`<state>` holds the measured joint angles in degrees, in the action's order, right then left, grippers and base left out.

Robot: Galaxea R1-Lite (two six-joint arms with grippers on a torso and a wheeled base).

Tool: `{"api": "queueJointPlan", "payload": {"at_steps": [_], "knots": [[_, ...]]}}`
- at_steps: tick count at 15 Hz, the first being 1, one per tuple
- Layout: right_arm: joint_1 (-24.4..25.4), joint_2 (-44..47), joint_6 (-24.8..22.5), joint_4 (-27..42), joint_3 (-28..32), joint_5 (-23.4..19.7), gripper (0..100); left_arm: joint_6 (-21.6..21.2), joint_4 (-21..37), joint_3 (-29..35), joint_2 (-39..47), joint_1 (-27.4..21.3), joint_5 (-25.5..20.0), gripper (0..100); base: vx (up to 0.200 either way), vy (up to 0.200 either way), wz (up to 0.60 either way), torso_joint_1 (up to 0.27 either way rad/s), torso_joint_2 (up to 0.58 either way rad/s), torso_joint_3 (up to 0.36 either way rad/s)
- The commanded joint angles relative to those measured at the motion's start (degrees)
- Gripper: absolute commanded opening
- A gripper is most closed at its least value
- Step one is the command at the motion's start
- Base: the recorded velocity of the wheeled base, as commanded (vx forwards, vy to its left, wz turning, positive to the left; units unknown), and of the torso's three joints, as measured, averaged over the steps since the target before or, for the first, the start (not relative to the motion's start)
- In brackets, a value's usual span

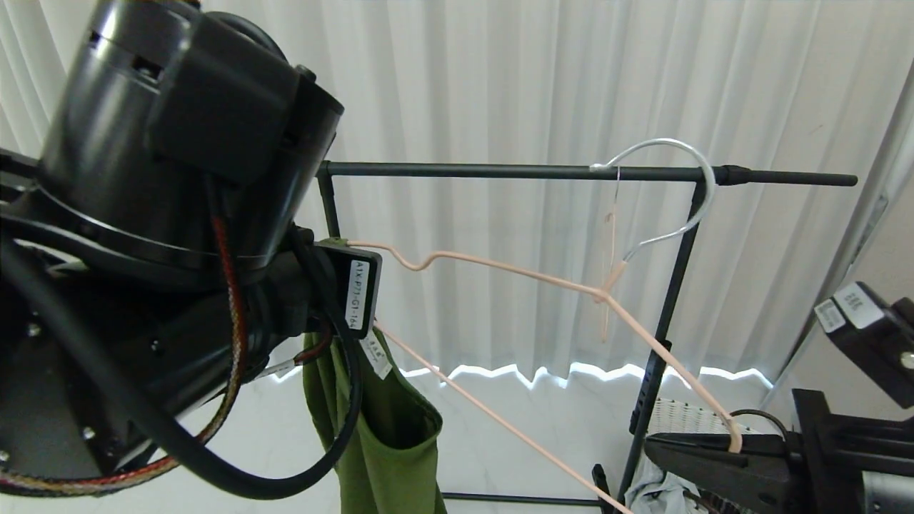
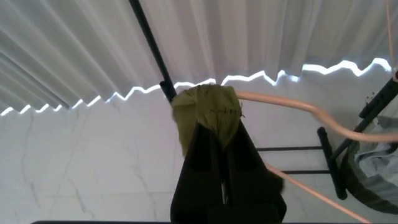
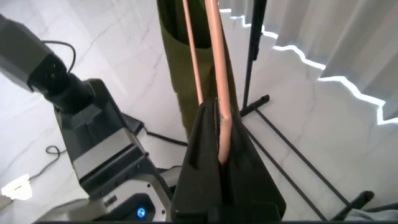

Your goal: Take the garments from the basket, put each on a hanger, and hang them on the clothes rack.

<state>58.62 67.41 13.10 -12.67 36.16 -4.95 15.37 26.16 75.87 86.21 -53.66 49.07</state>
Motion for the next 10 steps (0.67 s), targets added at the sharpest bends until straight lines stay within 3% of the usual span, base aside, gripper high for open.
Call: {"api": "queueJointPlan", "payload": {"at_steps": [1,6,10], "knots": [[0.09,4.66,0.96,-1.48,0.32,-0.06,0,0.54,0.03,0.24,0.36,-0.74,-0.02,0,0.0,0.0,0.0,0.0,0.0,0.0],[1.58,5.97,2.89,-1.84,-0.12,-0.41,0,0.27,0.12,0.85,0.18,-1.36,0.5,0,0.0,0.0,0.0,0.0,0.0,0.0],[2.81,6.5,4.03,-1.84,0.14,-1.29,0,0.27,0.12,1.21,-0.08,-5.93,-0.11,0,0.0,0.0,0.0,0.0,0.0,0.0]]}}
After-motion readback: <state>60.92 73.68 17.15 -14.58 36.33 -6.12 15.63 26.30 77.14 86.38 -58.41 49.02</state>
